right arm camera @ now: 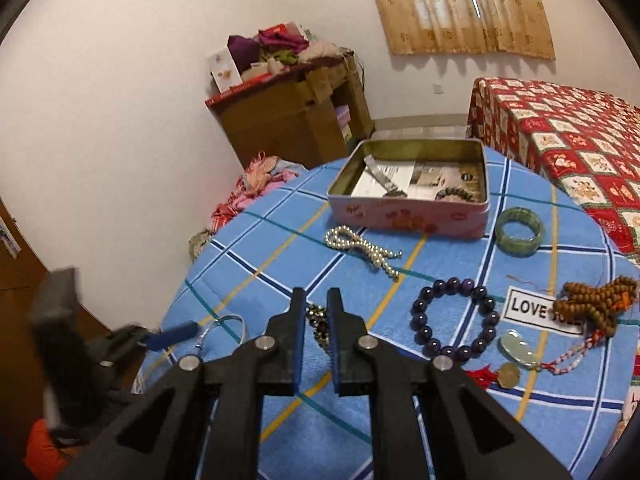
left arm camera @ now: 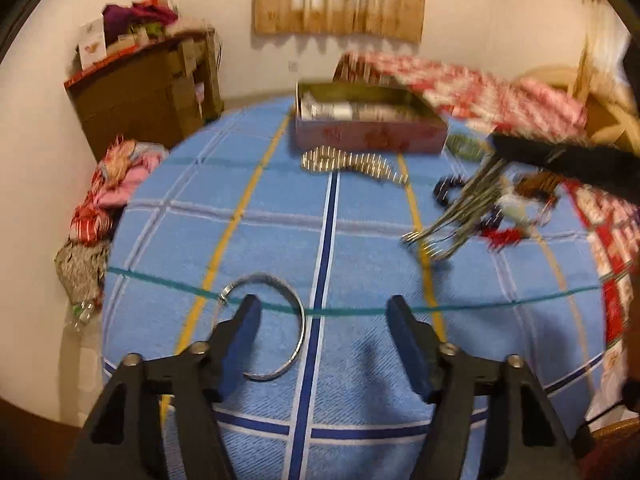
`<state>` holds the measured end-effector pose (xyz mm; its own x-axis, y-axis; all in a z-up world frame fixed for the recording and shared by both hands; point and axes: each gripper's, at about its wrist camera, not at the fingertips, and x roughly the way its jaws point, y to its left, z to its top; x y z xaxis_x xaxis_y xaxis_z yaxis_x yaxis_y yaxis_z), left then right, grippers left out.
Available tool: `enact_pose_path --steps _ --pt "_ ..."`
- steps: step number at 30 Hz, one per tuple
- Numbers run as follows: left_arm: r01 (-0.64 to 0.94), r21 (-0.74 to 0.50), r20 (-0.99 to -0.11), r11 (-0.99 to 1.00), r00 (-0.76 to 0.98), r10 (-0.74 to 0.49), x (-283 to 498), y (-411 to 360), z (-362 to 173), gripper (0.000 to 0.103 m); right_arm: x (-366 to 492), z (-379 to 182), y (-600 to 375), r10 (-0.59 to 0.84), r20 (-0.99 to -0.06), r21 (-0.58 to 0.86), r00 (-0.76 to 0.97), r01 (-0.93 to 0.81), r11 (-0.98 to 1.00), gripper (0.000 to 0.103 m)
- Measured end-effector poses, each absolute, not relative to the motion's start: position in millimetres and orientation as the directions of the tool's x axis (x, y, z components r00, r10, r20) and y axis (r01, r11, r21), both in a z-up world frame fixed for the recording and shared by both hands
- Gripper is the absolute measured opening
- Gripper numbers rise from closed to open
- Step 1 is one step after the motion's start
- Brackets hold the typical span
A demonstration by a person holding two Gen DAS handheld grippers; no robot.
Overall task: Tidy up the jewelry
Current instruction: 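Grasp the silver bangle with the left tool while the right tool grasps the gold bead chain, then release the bangle into the pink tin with the left tool while the right tool drops the chain in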
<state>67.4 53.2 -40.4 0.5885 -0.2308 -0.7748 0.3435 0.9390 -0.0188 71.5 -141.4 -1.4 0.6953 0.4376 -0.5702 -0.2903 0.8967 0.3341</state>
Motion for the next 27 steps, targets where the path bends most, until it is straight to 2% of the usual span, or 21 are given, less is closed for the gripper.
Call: enact_pose_path --steps 5,8,9,10,12,17,27 --pt "0.299 -0.020 -0.817 0.954 0.544 -0.188 76.6 56.4 -57.9 0.045 58.0 13.5 -151.8 0.449 -0.532 0.347 0.718 -0.300 0.889 0.013" --pt "0.292 -0.019 -0.803 0.956 0.566 -0.189 74.1 62.0 -58.8 0.022 53.7 24.9 -157.4 0.472 -0.502 0.365 0.725 -0.317 0.875 0.013" --pt "0.287 -0.029 -0.802 0.957 0.565 -0.194 74.9 63.9 -59.4 0.011 53.6 29.1 -159.0 0.476 -0.493 0.368 0.728 -0.321 0.873 0.013" --pt "0.281 -0.048 -0.800 0.958 0.564 -0.205 75.6 67.0 -59.5 0.006 53.3 32.3 -161.1 0.479 -0.486 0.371 0.731 -0.323 0.870 0.013" --pt "0.273 -0.090 -0.797 0.958 0.557 -0.234 77.3 71.9 -60.2 0.002 53.9 38.9 -166.7 0.493 -0.469 0.391 0.733 -0.328 0.860 0.013" --pt "0.290 -0.129 -0.764 0.948 0.580 -0.281 75.8 70.9 -44.4 0.002 57.7 53.6 -174.6 0.480 -0.450 0.378 0.753 -0.327 0.866 0.013" --pt "0.392 -0.216 -0.626 0.894 0.647 -0.435 111.8 49.8 27.0 0.002 96.5 98.3 -195.2 0.449 -0.373 0.346 0.812 -0.327 0.879 0.013"
